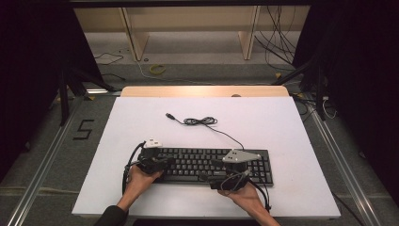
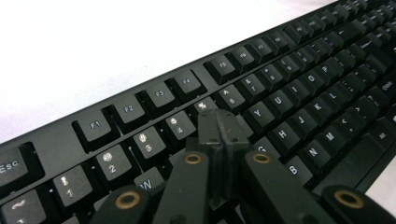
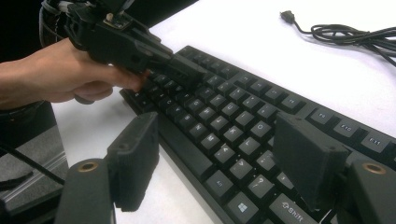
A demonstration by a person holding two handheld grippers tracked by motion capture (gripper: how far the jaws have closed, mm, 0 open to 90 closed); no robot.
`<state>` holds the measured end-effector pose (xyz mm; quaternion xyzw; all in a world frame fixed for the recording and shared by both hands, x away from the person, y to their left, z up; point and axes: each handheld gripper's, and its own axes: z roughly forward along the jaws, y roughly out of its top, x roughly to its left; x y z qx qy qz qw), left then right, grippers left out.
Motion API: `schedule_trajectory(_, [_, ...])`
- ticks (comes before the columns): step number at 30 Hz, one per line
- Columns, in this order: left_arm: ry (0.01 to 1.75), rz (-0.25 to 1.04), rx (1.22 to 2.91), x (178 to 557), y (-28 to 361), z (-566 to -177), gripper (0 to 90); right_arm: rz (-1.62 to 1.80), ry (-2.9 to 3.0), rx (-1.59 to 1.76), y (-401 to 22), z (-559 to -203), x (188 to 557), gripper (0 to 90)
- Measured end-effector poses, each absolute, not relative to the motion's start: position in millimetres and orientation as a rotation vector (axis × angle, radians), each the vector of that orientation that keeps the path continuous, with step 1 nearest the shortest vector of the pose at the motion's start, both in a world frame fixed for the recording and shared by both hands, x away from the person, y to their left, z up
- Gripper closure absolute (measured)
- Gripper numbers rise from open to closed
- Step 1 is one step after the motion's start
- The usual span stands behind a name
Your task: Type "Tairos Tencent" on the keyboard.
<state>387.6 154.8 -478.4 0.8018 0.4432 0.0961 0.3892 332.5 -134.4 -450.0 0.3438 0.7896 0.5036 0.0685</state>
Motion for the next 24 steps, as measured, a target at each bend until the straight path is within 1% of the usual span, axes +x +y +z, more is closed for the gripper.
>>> schedule_trajectory(15, [1.119, 0.250, 2.021, 386.3, 156.6, -474.8, 88.7, 1.519, 2.373, 1.040, -134.8, -450.1, 333.0, 32.5])
schedule_trajectory(24, [1.110, 0.240, 1.980, 383.3, 161.2, -469.2, 76.5, 1.515, 2.371, 1.046, -135.1, -451.3, 334.2, 32.3])
